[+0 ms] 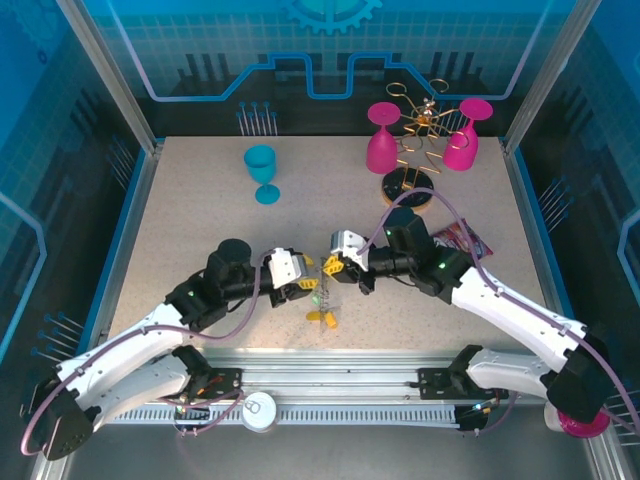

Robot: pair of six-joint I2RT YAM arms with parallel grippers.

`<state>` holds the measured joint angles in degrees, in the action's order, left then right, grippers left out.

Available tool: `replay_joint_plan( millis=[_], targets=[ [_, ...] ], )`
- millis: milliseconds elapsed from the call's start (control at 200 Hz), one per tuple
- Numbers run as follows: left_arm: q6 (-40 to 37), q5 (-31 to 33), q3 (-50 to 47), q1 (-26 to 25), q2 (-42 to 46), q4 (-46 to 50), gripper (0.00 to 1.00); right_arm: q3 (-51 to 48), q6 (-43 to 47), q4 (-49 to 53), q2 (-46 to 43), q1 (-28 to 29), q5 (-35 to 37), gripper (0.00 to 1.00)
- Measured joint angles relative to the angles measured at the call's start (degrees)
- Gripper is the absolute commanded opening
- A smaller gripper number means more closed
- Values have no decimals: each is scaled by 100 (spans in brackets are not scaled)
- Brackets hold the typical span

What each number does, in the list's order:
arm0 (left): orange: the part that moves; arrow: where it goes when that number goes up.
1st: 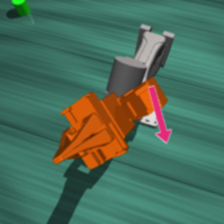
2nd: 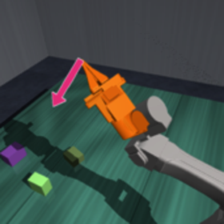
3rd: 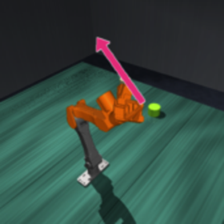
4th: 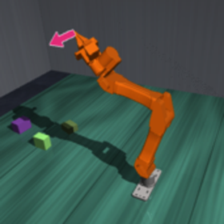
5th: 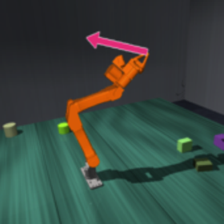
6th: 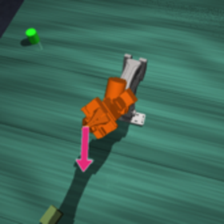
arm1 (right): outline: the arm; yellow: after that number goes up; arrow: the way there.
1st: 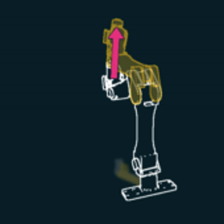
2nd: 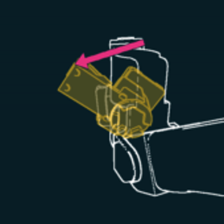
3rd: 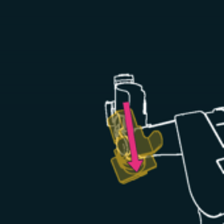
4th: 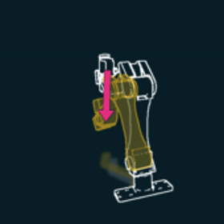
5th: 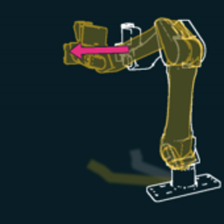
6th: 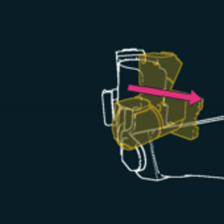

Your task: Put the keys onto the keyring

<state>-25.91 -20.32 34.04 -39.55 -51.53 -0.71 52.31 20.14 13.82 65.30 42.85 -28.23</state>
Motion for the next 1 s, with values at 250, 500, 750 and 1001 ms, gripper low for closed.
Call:
replay_joint_plan(
  millis=[250,500,750,1001],
  targets=[
    [0,-101,22,0,-101,13,24,256,321,428,203,227,348,0],
    [-13,-249,42,0,-98,68,0,404,522,649,297,328,557,0],
    [-13,-269,37,0,-46,2,0,26,122,234,-131,160,396,31],
    [7,-291,-168,0,70,-608,0,-531,-396,-136,-540,57,380,30]
  ],
)
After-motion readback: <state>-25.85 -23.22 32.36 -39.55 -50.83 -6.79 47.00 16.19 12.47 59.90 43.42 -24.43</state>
